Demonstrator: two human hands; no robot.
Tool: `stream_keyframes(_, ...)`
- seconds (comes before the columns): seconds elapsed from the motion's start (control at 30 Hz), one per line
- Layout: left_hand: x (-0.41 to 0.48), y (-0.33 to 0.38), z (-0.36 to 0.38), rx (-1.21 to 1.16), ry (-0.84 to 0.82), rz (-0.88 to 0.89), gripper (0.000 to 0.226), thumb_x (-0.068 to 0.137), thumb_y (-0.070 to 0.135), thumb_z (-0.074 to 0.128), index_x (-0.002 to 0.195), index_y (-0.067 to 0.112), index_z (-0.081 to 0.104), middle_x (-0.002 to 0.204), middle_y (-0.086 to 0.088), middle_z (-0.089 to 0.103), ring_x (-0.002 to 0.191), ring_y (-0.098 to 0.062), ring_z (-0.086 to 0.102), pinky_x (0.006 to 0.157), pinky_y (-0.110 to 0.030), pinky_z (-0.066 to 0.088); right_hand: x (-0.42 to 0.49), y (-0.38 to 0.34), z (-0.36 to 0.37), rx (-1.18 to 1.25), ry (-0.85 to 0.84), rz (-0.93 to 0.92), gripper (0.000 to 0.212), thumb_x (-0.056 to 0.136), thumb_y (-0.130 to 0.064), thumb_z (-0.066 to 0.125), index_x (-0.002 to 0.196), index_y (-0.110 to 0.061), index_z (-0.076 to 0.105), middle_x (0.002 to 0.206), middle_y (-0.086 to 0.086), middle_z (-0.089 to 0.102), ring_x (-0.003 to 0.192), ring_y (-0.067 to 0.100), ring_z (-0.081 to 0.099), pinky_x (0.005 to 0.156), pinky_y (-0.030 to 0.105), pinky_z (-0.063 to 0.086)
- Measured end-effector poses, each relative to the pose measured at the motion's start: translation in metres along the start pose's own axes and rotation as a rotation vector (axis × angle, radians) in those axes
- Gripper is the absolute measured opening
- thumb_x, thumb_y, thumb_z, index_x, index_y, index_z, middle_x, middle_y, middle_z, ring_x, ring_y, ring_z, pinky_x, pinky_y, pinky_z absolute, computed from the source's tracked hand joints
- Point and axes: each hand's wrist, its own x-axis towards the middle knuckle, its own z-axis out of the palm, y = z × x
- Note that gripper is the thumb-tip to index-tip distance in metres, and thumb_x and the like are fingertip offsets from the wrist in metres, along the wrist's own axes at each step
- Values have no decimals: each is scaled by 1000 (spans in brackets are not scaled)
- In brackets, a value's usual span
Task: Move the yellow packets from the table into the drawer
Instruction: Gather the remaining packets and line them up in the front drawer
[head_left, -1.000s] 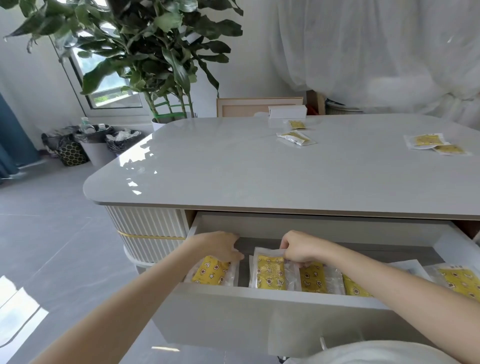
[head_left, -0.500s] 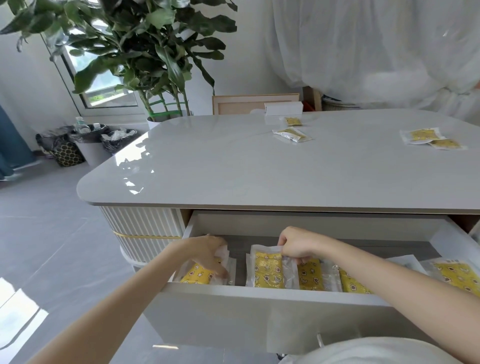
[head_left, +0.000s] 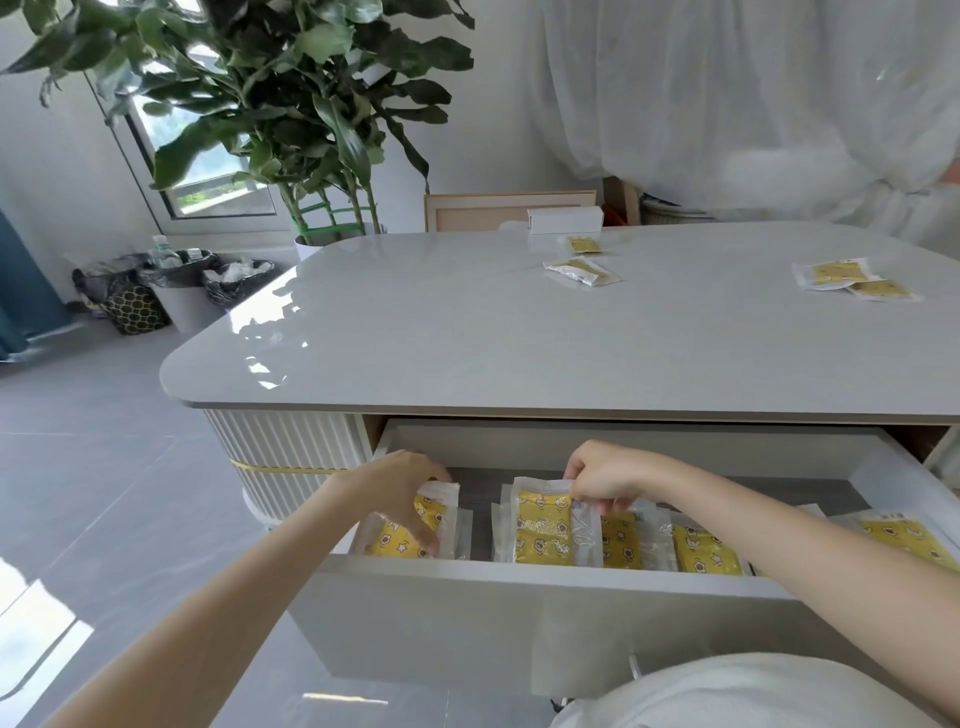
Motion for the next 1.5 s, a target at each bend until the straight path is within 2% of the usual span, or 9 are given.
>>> stream_keyframes(0.1,3,-5,0,-45,54,-3,85,63,51,81,134,20,48,131,3,53,117,-17,50,97,-26,41,-2,1,1,8,-2,1,34,94,-3,43,124,-6,58,89,10,61,55,11,49,46,19,39)
stream_keyframes(0.23,5,-11,-7,-184,245,30,39,71,36,80,99,11,71,92,6,65,86,-10,58,72,-11,43,-3,1,1,22,4,-3,35,94,-3,44,127,-6,56,84,6,59,53,10,48,44,18,38)
stream_keyframes(0.33,2,-11,-11,-221,321,36,19,77,27,76,90,13,76,91,1,73,83,-9,65,73,-12,48,-5,0,0,34,4,-16,34,95,-4,45,128,-8,54,87,5,59,53,9,48,43,18,38)
stream_keyframes(0.53,-13,-9,-16,-113,417,124,9,86,28,67,81,20,65,86,9,66,81,-7,63,77,-20,50,-3,-2,-2,176,8,-45,31,95,-1,43,121,-10,57,95,5,60,72,16,56,57,21,48)
stream_keyframes(0.7,-30,1,-35,-296,347,273,27,93,21,58,72,30,44,66,13,51,56,1,47,58,-16,41,-8,2,-6,385,0,-11,23,96,2,40,102,-11,58,87,3,62,75,14,62,62,27,55)
stream_keyframes(0.87,-28,40,-54,-448,423,349,9,95,21,54,87,22,53,75,5,66,65,-9,60,63,-24,51,-27,17,-22,284,64,14,22,97,0,39,100,-13,56,82,1,57,64,12,55,43,20,45)
stream_keyframes(1.03,3,93,-55,-446,404,409,8,96,24,52,93,21,59,76,11,63,66,-4,59,62,-16,49,-44,49,-40,219,127,82,20,96,-3,41,104,-10,57,82,4,54,59,16,51,46,26,41)
stream_keyframes(1.33,71,162,-21,-335,152,487,21,96,15,50,103,5,67,90,5,61,72,-1,53,68,-9,40,-37,117,-41,137,169,281,37,96,3,30,124,-7,51,78,4,44,52,13,33,28,10,21)
stream_keyframes(1.5,90,176,-8,-178,64,396,29,96,21,50,118,8,65,120,-4,64,99,-16,60,89,-24,44,-36,127,-35,190,93,276,33,95,1,42,123,-7,56,81,4,53,65,13,53,39,18,45)
